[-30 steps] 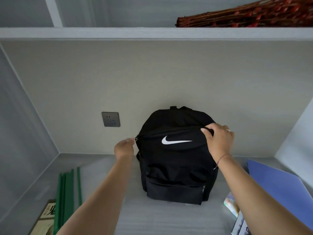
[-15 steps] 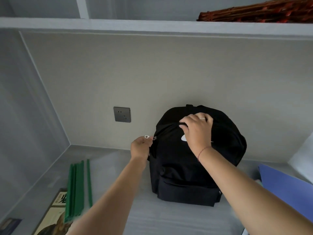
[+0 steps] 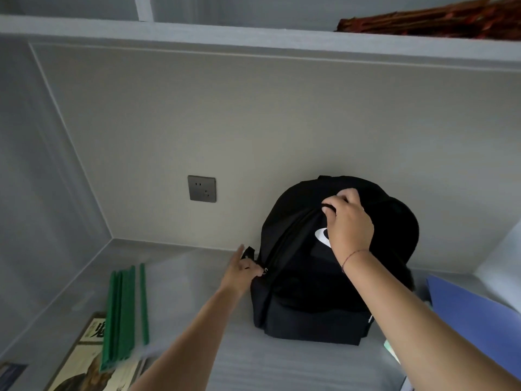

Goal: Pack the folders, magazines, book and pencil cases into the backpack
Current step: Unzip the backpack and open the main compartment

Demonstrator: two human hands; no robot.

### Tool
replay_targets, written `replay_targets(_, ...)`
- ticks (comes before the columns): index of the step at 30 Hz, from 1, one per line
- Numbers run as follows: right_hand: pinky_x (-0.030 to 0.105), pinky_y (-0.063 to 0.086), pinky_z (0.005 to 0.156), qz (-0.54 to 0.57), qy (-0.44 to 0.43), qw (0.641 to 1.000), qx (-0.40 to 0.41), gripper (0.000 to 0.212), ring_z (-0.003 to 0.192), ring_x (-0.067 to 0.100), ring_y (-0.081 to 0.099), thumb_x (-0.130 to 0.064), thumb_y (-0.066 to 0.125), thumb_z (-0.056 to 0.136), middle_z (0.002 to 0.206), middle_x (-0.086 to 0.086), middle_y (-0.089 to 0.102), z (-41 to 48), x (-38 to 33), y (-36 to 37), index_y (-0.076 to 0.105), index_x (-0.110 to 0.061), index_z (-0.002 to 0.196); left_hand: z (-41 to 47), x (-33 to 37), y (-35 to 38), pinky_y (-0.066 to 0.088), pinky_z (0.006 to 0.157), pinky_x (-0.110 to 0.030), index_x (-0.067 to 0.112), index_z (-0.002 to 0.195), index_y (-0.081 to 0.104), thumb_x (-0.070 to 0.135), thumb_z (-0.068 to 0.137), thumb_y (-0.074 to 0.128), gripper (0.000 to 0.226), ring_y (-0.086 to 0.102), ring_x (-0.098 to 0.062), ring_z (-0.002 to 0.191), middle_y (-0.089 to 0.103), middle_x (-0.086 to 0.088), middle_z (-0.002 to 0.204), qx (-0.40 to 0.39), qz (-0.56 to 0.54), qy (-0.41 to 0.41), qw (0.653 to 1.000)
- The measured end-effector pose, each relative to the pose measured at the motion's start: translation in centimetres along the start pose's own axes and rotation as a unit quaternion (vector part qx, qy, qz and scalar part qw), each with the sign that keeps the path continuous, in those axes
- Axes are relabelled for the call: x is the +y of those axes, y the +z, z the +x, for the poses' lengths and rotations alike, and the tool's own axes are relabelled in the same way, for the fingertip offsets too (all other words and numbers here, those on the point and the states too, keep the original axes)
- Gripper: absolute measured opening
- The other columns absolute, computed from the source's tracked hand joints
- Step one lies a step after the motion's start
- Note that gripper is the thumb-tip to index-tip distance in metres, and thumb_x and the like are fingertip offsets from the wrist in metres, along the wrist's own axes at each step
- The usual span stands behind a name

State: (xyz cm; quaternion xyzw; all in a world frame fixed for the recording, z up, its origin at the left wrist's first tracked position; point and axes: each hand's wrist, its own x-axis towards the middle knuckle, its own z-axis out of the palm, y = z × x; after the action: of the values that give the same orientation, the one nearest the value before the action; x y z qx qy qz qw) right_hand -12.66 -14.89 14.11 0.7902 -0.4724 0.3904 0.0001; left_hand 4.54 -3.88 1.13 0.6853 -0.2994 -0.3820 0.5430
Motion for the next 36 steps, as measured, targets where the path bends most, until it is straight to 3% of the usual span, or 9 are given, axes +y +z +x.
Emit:
replay_targets(6, 0.029, 0.044, 0.067, 0.043, 0.021, 0.998, -0.041, 0.019, 0.091, 0.026, 0.064, -0.018, 0.050, 0.095, 0.104, 0.005, 0.069, 2.0, -0.9, -1.4, 0.066, -0.015, 0.106, -1.3, 1.6, 3.3, 0.032, 0.065, -0.032, 0.025, 0.035, 0.050, 0.030, 0.059, 0.051, 0.025, 0.045, -0.013, 0.057, 0.048, 0.012, 0.042, -0.107, 0.120, -0.002, 0.987)
replay_targets(10, 0.034, 0.050, 0.084, 0.185, 0.047, 0.971, -0.142, 0.019, 0.096, 0.019, 0.060, -0.026, 0.055, 0.090, 0.107, 0.002, 0.061, 1.5, -1.1, -1.9, 0.068, -0.013, 0.096, -4.3, 0.5, 6.6, 0.038, 0.078, -0.029, 0.024, 0.039, 0.060, 0.023, 0.076, 0.059, 0.037, 0.054, -0.012, 0.071, 0.063, 0.015, 0.055, -0.206, 0.148, -0.013, 0.967)
replay_targets(12, 0.028, 0.046, 0.085, 0.208, 0.050, 0.967, -0.137, 0.020, 0.095, 0.016, 0.054, -0.032, 0.063, 0.085, 0.103, 0.000, 0.056, 0.4, -0.8, -1.9, 0.068, -0.013, 0.089, -6.6, 0.4, 8.0, 0.035, 0.089, -0.021, 0.024, 0.070, 0.073, 0.027, 0.082, 0.063, 0.016, 0.050, -0.007, 0.108, 0.062, 0.016, 0.112, -0.313, 0.212, -0.012, 0.926)
replay_targets(16, 0.000, 0.034, 0.087, 0.241, 0.006, 0.967, -0.085, 0.038, 0.107, 0.013, 0.052, 0.008, 0.061, 0.076, 0.111, -0.004, 0.048, -1.1, 0.3, -3.0, 0.060, -0.021, 0.100, -8.0, 3.9, 3.9, 0.042, 0.102, -0.025, 0.025, 0.101, 0.068, 0.044, 0.082, 0.064, 0.026, 0.052, -0.008, 0.121, 0.057, 0.007, 0.132, -0.455, 0.186, 0.002, 0.871)
replay_targets(18, 0.007, 0.032, 0.101, 0.284, -0.008, 0.953, -0.109, 0.059, 0.121, 0.008, 0.045, 0.009, 0.061, 0.077, 0.134, -0.003, 0.041, -1.3, 0.6, -3.5, 0.050, -0.024, 0.123, -7.7, 7.7, 0.8, 0.052, 0.082, -0.023, 0.023, 0.084, 0.069, 0.038, 0.084, 0.064, 0.016, 0.068, -0.010, 0.092, 0.073, 0.002, 0.099, -0.369, 0.055, 0.044, 0.927)
replay_targets(20, 0.015, 0.041, 0.098, 0.342, 0.014, 0.926, -0.159, 0.075, 0.119, 0.005, 0.047, 0.003, 0.065, 0.079, 0.144, -0.010, 0.036, -1.5, 0.5, -3.7, 0.035, -0.029, 0.140, -6.0, 11.1, -1.1, 0.047, 0.063, -0.024, 0.021, 0.067, 0.063, 0.030, 0.088, 0.061, 0.023, 0.061, -0.007, 0.061, 0.068, 0.007, 0.065, -0.090, -0.026, 0.106, 0.990)
replay_targets(23, 0.005, 0.044, 0.078, 0.402, 0.064, 0.892, -0.197, 0.083, 0.099, -0.004, 0.054, 0.001, 0.068, 0.079, 0.131, -0.016, 0.044, -1.7, 0.5, -3.6, 0.028, -0.028, 0.146, -3.0, 13.5, -2.0, 0.038, 0.058, -0.020, 0.018, 0.087, 0.060, 0.042, 0.084, 0.061, 0.024, 0.054, -0.010, 0.071, 0.060, 0.005, 0.082, 0.182, 0.016, 0.130, 0.975)
replay_targets(28, 0.018, 0.049, 0.085, 0.428, 0.072, 0.865, -0.252, 0.081, 0.107, 0.006, 0.056, 0.005, 0.066, 0.079, 0.136, -0.009, 0.050, -1.4, 0.9, -4.5, 0.031, -0.025, 0.145, -0.7, 14.2, -2.2, 0.034, 0.107, -0.051, 0.024, 0.137, 0.037, 0.064, 0.078, 0.055, 0.074, 0.032, -0.030, 0.132, 0.033, -0.008, 0.143, 0.150, 0.233, 0.068, 0.958)
replay_targets(36, 0.010, 0.041, 0.099, 0.344, -0.067, 0.873, -0.338, 0.069, 0.114, -0.010, 0.055, 0.018, 0.046, 0.074, 0.118, -0.017, 0.065, -1.7, 1.3, -7.1, 0.063, -0.035, 0.115, -1.1, 16.5, -0.7, 0.016, 0.118, -0.042, 0.030, 0.143, 0.030, 0.052, 0.093, 0.040, 0.056, 0.019, -0.017, 0.143, 0.026, 0.004, 0.155, 0.007, 0.338, 0.210, 0.917)
